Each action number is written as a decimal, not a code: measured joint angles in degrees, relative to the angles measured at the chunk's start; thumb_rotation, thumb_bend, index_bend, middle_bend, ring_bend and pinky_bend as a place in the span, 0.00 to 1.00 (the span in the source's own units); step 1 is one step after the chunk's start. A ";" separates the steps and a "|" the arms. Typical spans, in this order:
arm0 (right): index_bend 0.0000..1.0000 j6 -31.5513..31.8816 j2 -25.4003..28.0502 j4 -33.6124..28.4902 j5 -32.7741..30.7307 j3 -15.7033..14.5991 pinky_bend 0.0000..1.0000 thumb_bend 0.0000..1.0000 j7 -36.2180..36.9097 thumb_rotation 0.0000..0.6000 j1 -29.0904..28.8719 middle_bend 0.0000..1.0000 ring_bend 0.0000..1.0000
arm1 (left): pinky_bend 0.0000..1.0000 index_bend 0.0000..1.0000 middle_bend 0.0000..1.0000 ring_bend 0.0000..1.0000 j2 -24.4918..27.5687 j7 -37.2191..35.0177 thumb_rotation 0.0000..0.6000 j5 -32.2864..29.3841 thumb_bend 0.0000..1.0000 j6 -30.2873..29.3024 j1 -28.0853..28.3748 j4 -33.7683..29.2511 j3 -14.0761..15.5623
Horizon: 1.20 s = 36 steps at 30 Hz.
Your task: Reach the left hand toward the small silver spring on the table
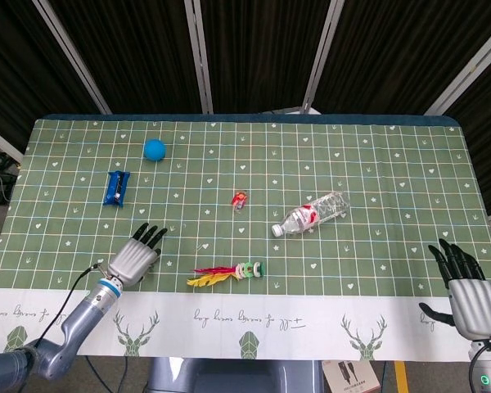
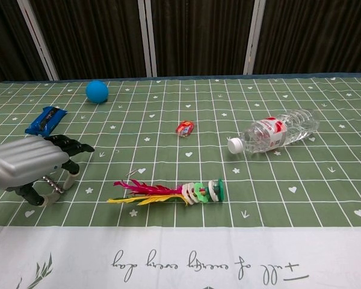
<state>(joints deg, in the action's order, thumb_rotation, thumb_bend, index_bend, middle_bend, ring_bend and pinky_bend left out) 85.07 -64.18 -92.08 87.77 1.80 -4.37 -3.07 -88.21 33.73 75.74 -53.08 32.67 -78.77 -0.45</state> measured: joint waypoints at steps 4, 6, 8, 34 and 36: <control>0.09 -0.10 0.04 -0.10 -0.11 0.01 0.12 0.02 0.08 1.00 0.00 0.00 0.00 | 0.00 0.58 0.00 0.00 -0.18 0.02 1.00 -0.23 0.37 -0.26 0.06 0.00 0.07; 0.09 -0.17 0.05 -0.16 -0.14 0.00 0.12 0.02 0.12 1.00 -0.01 0.00 0.00 | 0.00 0.59 0.00 0.00 -0.13 -0.08 1.00 -0.12 0.39 -0.52 0.08 -0.11 0.16; 0.09 -0.22 0.07 -0.22 -0.20 0.00 0.12 0.02 0.15 1.00 -0.01 0.00 0.00 | 0.00 0.59 0.00 0.00 0.02 -0.15 1.00 -0.07 0.40 -0.73 0.12 -0.23 0.22; 0.09 -0.25 0.07 -0.12 -0.19 0.05 0.12 0.03 0.16 1.00 -0.02 0.00 0.00 | 0.00 0.61 0.00 0.00 1.50 -13.61 1.00 -8.14 0.40 -5.98 0.47 -12.88 -9.85; 0.09 -0.23 0.08 -0.06 -0.07 0.04 0.12 0.03 0.23 1.00 -0.04 0.00 0.00 | 0.00 0.61 0.00 0.00 1.02 -15.05 1.00 -10.23 0.40 -5.66 0.65 -13.92 -10.81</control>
<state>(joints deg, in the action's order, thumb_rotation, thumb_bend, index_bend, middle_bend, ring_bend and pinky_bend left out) 84.84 -64.10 -92.14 87.70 1.83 -4.14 -3.11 -87.19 18.68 65.51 -58.73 33.32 -92.69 -11.26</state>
